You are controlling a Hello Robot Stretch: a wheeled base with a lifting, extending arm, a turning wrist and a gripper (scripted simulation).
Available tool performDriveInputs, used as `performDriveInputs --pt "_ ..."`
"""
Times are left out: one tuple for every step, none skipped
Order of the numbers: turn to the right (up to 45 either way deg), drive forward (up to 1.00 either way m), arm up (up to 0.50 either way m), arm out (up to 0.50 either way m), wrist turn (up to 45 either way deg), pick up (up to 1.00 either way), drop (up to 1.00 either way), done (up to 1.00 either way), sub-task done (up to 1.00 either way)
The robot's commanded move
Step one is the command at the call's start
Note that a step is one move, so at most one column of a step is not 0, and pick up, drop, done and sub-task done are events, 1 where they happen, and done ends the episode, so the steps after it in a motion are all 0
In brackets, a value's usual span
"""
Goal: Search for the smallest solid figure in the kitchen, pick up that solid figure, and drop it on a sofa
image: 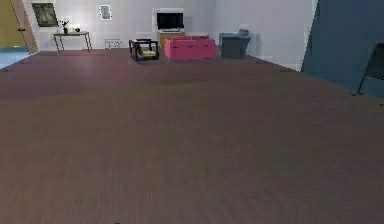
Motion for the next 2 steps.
performDriveInputs --pt "-27.0 0.0 0.0 0.0 0.0 0.0 0.0 0.0 0.0" --pt "0.0 0.15 0.0 0.0 0.0 0.0 0.0 0.0 0.0"
